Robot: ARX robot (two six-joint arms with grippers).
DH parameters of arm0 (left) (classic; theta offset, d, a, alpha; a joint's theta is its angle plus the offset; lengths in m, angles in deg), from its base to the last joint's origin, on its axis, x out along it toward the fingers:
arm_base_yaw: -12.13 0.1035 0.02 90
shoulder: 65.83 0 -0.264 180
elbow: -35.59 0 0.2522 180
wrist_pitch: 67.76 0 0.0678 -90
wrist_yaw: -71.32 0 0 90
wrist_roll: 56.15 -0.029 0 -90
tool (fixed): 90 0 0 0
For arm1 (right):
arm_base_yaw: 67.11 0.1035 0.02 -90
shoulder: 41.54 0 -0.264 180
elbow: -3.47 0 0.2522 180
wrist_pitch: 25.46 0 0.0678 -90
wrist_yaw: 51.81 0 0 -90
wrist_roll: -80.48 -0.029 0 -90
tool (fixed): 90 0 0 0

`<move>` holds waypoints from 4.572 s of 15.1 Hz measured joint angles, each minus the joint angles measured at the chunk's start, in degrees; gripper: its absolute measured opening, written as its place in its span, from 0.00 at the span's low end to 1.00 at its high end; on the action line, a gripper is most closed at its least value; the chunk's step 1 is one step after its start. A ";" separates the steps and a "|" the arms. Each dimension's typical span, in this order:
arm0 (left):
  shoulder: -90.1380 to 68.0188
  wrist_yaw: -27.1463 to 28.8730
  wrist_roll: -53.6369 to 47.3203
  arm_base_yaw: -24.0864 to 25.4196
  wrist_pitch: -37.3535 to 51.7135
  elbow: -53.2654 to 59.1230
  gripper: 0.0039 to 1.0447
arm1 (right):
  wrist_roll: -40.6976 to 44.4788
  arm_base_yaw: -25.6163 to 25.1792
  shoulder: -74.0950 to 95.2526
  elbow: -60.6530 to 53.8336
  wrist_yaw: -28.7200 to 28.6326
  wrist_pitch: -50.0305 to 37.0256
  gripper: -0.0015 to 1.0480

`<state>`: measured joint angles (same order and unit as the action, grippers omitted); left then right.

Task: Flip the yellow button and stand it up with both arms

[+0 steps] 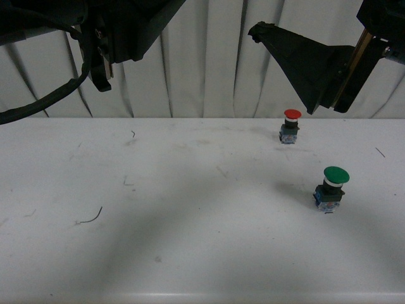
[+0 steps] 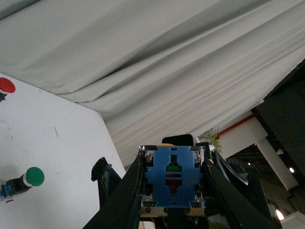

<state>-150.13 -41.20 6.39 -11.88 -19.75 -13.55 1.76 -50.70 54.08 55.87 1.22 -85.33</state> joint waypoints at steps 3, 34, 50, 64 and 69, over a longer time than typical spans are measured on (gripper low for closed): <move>-0.11 -0.02 0.02 0.24 0.39 0.02 0.29 | 3.72 0.83 -2.05 -1.01 0.31 0.00 0.94; -5.53 -11.56 0.22 39.32 -5.49 -4.44 0.94 | -9.81 -4.68 2.73 4.11 2.93 0.04 0.34; 34.42 0.44 -61.24 45.62 -19.37 29.31 0.01 | -9.07 -3.54 10.10 5.33 3.02 0.17 0.34; 64.81 22.23 -61.68 23.74 -42.10 34.86 0.01 | -7.26 -2.84 9.66 5.29 3.15 0.22 0.34; 71.17 22.56 -61.70 24.00 -48.57 34.86 0.01 | -6.67 -2.14 9.33 5.27 2.99 0.13 0.34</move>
<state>-78.96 -18.64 -55.31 12.12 -68.31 21.32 -4.90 -52.84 63.41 61.13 4.21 -85.20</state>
